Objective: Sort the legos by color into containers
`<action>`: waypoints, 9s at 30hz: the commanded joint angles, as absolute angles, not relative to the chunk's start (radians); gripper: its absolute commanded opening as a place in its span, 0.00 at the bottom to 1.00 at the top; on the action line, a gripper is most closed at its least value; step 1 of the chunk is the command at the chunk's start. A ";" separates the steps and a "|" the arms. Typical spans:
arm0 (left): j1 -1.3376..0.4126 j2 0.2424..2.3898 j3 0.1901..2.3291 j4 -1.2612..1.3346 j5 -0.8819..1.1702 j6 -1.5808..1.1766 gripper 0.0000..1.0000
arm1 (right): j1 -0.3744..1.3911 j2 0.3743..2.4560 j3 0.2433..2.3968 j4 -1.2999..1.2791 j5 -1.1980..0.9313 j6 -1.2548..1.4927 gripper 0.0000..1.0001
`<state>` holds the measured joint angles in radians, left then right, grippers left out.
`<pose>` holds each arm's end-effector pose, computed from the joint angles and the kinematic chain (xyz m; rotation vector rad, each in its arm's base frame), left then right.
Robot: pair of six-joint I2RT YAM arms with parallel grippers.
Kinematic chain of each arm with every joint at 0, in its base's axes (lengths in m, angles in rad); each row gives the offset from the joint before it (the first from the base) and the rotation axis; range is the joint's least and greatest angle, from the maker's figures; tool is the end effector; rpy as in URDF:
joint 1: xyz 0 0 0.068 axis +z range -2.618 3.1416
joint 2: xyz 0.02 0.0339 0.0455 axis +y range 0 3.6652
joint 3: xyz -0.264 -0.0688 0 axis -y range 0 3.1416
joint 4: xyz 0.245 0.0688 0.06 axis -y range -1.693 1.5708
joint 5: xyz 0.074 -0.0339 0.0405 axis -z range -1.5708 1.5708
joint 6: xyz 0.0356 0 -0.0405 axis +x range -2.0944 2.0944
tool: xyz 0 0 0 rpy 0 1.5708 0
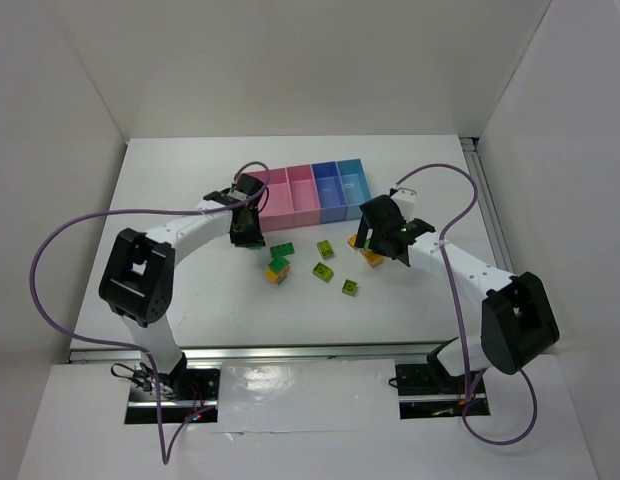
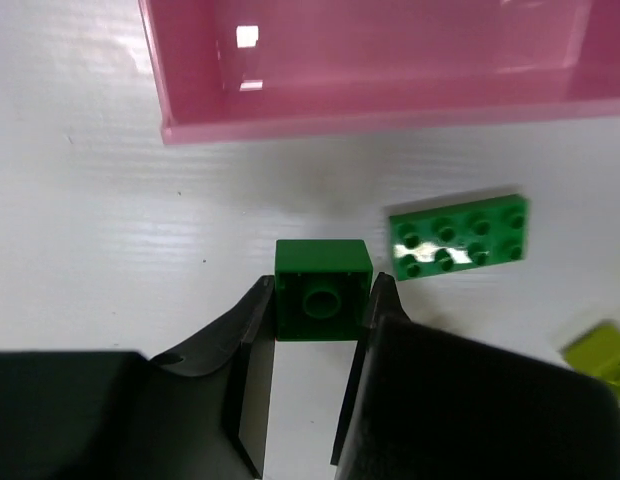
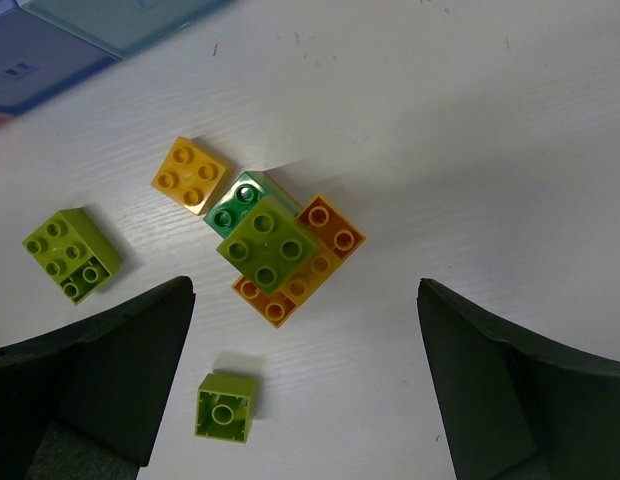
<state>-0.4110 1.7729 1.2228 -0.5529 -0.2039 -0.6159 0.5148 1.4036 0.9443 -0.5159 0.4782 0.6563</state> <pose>0.3350 -0.1381 0.1980 -0.3334 2.6151 -0.0736 0.2531 0.1243 0.2316 0.3475 2.3726 -0.0802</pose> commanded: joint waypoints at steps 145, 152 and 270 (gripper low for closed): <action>-0.673 1.718 1.330 -0.703 -0.155 -0.187 0.49 | 0.571 1.353 0.891 -0.453 0.359 0.569 1.00; -0.673 1.727 1.373 -0.735 -0.173 -0.196 0.20 | 0.571 1.353 0.891 -0.453 0.359 0.569 1.00; -0.410 1.908 1.637 -0.647 1.350 0.043 0.80 | 0.328 1.404 1.025 -0.067 -1.074 0.364 0.07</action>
<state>-0.4030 1.9049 1.5936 -0.6449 1.2934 -0.0067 0.3347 1.3975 1.0149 -0.1154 -1.0397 0.3691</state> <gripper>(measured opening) 0.843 0.449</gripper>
